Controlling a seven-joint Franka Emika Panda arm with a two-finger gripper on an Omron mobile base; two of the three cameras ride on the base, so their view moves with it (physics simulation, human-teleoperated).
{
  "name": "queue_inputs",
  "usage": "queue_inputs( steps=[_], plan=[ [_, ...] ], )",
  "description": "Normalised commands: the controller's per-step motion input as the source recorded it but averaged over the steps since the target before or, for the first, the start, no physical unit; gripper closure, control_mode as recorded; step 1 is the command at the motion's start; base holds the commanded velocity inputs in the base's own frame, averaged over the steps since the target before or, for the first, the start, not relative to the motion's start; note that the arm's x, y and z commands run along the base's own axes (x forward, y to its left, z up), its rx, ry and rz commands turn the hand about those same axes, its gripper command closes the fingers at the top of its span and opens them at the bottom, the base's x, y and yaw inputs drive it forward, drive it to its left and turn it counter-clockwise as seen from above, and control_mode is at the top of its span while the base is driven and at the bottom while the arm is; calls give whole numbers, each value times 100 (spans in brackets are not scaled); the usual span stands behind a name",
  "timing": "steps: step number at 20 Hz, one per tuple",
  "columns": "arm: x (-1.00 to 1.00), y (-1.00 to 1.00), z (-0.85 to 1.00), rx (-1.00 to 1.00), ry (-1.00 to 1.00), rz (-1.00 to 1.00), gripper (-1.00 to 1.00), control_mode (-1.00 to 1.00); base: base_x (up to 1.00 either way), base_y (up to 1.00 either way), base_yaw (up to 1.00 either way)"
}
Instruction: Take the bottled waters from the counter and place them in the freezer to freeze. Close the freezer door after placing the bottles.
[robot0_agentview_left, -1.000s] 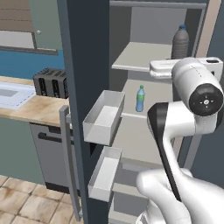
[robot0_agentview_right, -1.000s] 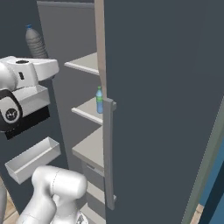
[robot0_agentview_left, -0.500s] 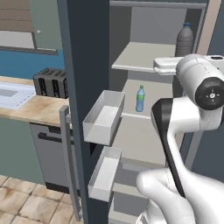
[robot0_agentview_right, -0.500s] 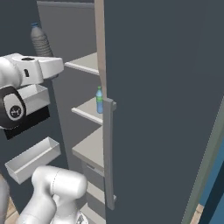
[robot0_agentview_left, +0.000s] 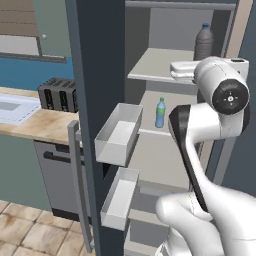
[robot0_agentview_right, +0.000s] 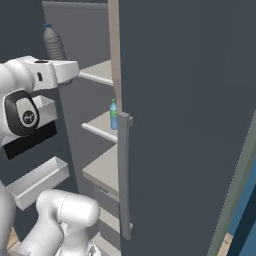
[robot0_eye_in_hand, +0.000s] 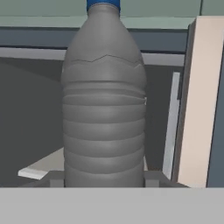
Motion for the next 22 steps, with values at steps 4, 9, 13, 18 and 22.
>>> queue_inputs(
  steps=[4, 9, 13, 18, 22],
  plan=[
    [34, 0, 0, 0, 0, 0, 100, -100, 0, 0, 0],
    [40, 0, 0, 0, 0, 0, 100, -100, 0, 0, 0],
    [36, 0, 0, 0, 0, 0, 100, -100, 0, 0, 0],
    [26, -6, 0, 0, 0, 0, 100, -100, 0, 0, 0],
    [20, -11, 0, 0, 0, 0, 100, -100, 0, 0, 0]
  ],
)
